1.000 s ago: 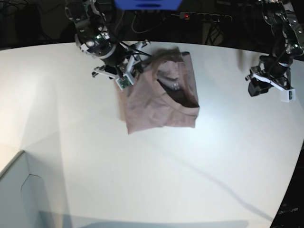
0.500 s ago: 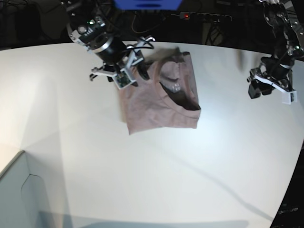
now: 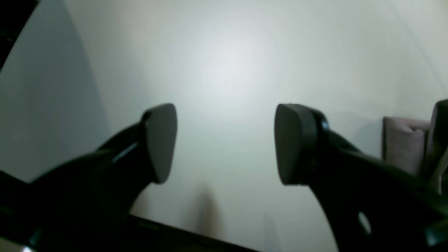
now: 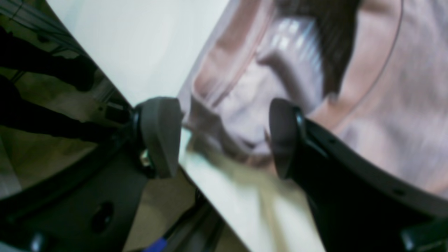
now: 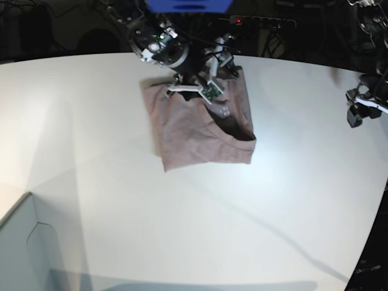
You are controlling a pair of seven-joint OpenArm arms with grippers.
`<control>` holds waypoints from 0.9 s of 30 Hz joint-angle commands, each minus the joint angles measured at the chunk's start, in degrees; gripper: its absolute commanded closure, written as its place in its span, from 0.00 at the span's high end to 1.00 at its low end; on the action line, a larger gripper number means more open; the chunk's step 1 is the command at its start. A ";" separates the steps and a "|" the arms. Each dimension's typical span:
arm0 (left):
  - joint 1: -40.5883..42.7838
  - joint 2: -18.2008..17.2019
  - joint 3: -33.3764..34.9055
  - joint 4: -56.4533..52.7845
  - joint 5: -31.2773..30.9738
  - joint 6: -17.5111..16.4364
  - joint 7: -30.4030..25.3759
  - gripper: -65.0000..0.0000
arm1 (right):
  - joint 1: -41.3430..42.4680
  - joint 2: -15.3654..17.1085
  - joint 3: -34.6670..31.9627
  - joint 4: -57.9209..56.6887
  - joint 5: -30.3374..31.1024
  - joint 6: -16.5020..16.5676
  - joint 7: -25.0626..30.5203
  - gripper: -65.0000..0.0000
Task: Layout the t-shirt on the table in an organized manner, then fold the t-shirt properly
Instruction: 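Grasp the folded shirt's edge with the right gripper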
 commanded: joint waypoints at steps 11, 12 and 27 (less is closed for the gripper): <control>-0.30 -0.94 -0.29 0.91 -0.78 -0.29 -1.46 0.65 | 2.40 -0.68 -3.20 -2.34 0.73 0.06 0.99 0.57; -0.30 -0.94 -0.29 0.91 -0.78 -0.29 -1.46 0.65 | 2.40 -0.68 -3.20 -2.34 0.73 0.06 0.99 0.53; -0.30 -0.94 -0.20 0.91 -0.78 -0.29 -1.55 0.65 | 1.52 -1.73 -3.38 -1.99 0.73 0.06 0.55 0.00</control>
